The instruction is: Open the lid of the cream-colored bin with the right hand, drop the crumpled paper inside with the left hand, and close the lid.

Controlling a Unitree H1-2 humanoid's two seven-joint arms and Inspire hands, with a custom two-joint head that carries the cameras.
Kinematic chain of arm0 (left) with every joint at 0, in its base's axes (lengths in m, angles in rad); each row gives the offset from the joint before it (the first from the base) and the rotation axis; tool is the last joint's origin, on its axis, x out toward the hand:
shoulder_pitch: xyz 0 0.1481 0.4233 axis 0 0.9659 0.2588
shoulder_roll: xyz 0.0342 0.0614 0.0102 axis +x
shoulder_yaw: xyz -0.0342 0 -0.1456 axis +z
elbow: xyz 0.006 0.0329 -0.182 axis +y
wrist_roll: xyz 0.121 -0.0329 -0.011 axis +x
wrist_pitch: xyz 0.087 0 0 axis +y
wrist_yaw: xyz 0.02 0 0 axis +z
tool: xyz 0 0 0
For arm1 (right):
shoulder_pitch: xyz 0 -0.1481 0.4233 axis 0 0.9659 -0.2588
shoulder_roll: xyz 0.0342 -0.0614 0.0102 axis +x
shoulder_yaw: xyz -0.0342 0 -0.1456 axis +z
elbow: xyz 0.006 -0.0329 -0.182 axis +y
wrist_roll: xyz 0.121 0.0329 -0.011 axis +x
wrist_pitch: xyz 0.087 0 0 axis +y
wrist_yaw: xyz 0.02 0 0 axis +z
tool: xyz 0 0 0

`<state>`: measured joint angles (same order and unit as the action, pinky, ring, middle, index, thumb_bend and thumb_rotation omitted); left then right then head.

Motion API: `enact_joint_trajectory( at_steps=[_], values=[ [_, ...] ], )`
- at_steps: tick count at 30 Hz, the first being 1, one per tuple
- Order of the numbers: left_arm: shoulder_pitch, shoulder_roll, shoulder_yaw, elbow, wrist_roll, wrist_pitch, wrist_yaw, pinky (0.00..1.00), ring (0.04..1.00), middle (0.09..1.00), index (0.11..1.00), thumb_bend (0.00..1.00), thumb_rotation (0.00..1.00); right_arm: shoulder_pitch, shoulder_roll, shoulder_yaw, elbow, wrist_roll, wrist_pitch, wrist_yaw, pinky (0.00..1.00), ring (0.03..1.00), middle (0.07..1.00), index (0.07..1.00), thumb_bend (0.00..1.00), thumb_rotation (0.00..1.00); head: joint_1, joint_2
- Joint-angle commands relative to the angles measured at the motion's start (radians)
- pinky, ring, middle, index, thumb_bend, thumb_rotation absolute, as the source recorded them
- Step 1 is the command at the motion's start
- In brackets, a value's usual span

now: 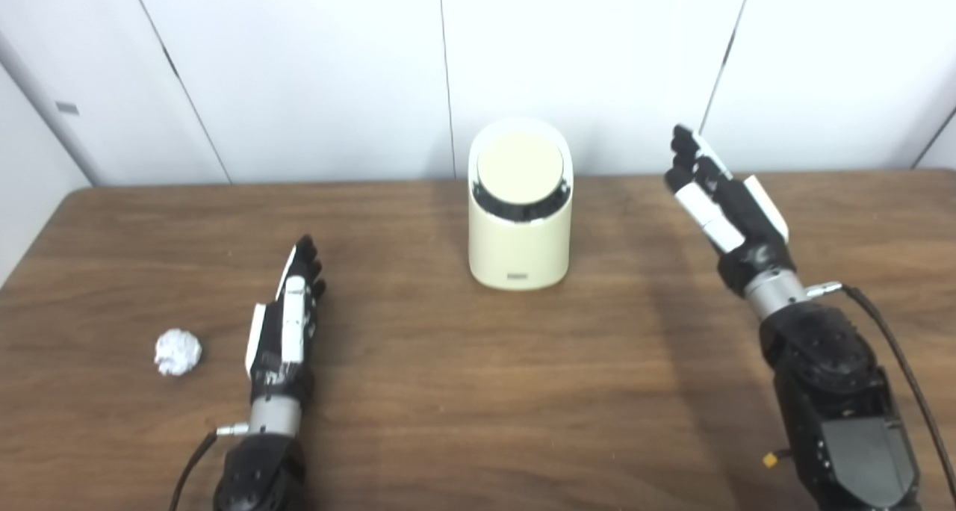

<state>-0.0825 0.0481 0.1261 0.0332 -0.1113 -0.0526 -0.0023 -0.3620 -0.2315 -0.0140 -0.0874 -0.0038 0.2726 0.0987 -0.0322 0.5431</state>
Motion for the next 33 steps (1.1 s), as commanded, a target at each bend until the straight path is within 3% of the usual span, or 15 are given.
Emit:
enact_joint_trajectory(
  at_steps=[1, 8, 12, 21, 33],
  values=[
    [0.015, -0.011, -0.009, 0.038, 0.005, -0.044, 0.000, 1.00, 1.000, 1.000, 1.000, 0.37, 1.00, -0.063, -0.022, 0.011, -0.031, -0.037, -0.013, 0.001, 1.00, 0.997, 0.983, 0.963, 0.65, 0.69, 0.004, -0.010],
    [0.024, -0.011, -0.012, 0.048, 0.003, -0.058, -0.005, 1.00, 1.000, 1.000, 1.000, 0.38, 0.97, -0.120, -0.020, 0.045, -0.023, -0.122, 0.017, -0.001, 0.94, 0.968, 0.975, 0.942, 0.67, 0.71, 0.007, -0.027],
    [0.028, -0.015, -0.014, 0.055, 0.008, -0.054, -0.001, 1.00, 1.000, 1.000, 1.000, 0.39, 0.97, -0.156, -0.023, 0.066, 0.011, -0.157, 0.001, 0.001, 0.90, 0.947, 0.964, 0.942, 0.68, 0.71, 0.004, -0.051],
    [0.026, -0.014, -0.017, 0.081, 0.015, -0.076, -0.006, 1.00, 1.000, 1.000, 1.000, 0.38, 0.96, -0.191, -0.015, 0.103, 0.019, -0.229, 0.032, -0.004, 0.92, 0.933, 0.939, 0.938, 0.71, 0.68, 0.009, -0.089],
    [0.023, -0.023, -0.017, 0.098, 0.012, -0.081, -0.004, 1.00, 1.000, 1.000, 1.000, 0.34, 0.90, -0.233, -0.016, 0.142, 0.074, -0.284, 0.034, 0.009, 0.89, 0.933, 0.943, 0.941, 0.75, 0.63, 0.013, -0.105]
  ],
)
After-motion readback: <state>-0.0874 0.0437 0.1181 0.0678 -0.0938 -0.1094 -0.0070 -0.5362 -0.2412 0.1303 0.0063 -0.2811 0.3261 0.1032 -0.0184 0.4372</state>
